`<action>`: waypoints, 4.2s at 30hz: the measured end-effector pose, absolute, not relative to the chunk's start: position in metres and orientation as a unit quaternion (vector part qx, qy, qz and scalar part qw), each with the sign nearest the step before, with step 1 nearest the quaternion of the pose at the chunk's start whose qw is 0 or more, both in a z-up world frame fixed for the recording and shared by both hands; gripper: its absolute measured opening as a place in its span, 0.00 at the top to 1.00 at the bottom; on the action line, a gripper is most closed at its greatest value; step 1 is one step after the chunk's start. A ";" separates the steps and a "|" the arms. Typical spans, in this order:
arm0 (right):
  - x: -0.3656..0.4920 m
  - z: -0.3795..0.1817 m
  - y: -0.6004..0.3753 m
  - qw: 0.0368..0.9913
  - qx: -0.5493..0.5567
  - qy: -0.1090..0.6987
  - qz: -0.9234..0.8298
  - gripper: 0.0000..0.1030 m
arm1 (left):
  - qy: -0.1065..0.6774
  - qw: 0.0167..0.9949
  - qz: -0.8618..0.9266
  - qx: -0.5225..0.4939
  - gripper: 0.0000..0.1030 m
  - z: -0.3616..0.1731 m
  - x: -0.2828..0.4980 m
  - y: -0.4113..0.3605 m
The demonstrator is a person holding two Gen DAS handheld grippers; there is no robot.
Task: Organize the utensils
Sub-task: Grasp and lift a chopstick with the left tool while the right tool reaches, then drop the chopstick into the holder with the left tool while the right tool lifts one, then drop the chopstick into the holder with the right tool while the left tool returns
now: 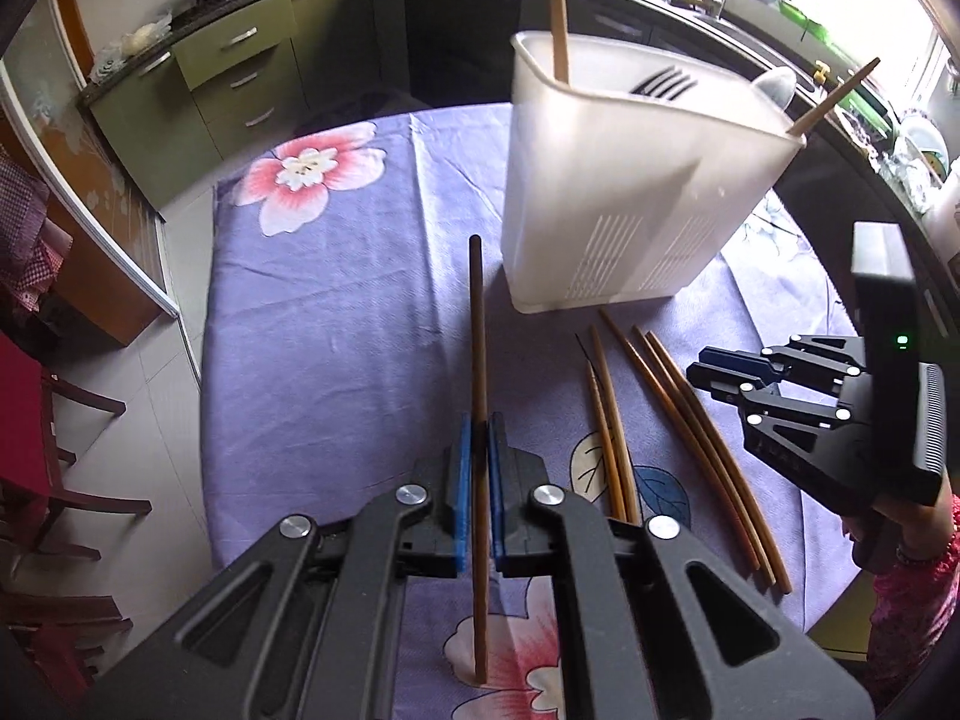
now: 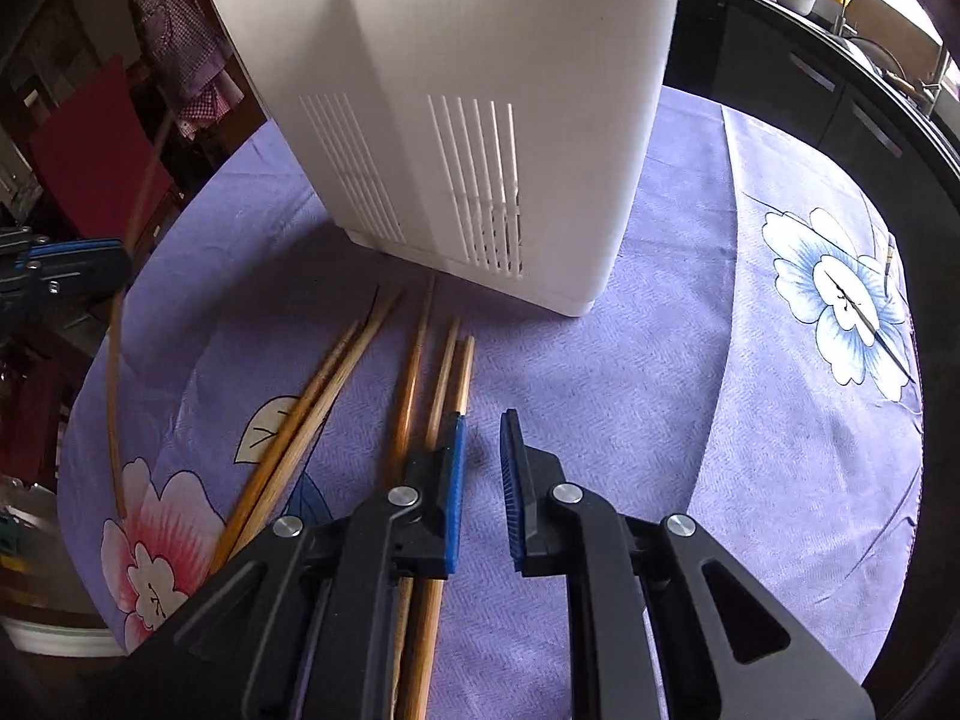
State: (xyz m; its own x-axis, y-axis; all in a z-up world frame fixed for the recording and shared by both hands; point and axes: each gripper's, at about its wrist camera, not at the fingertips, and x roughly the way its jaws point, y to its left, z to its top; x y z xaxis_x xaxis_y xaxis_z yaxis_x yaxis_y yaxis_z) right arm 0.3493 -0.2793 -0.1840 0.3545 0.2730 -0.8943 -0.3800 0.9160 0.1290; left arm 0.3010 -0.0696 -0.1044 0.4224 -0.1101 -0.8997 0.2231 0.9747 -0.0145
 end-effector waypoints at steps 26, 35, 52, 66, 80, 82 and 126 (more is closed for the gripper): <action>0.356 -0.187 -0.238 0.812 -0.091 0.546 0.187 0.88 | 0.520 0.849 -0.091 0.028 0.95 -0.089 0.284 -0.035; 0.363 -0.193 -0.234 0.810 -0.098 0.549 0.181 0.90 | 0.520 0.849 -0.093 0.032 0.95 -0.089 0.282 -0.036; 0.287 -0.080 -0.301 0.889 -0.012 0.411 0.203 0.94 | 0.501 0.858 -0.111 0.028 0.95 -0.070 0.266 -0.034; 0.226 -0.007 -0.358 0.929 0.035 0.311 0.196 0.94 | 0.468 0.872 -0.143 0.024 0.95 -0.019 0.254 -0.053; 0.234 0.033 -0.363 0.934 0.034 0.297 0.197 0.94 | 0.388 0.906 -0.168 0.021 0.95 0.109 0.300 -0.106; 0.235 0.030 -0.366 0.932 0.037 0.301 0.198 0.94 | 0.368 0.915 -0.164 0.024 0.95 0.124 0.307 -0.115; 0.375 0.069 -0.326 0.945 0.069 0.276 0.163 0.93 | 0.481 0.865 -0.130 0.052 0.77 -0.019 0.304 -0.086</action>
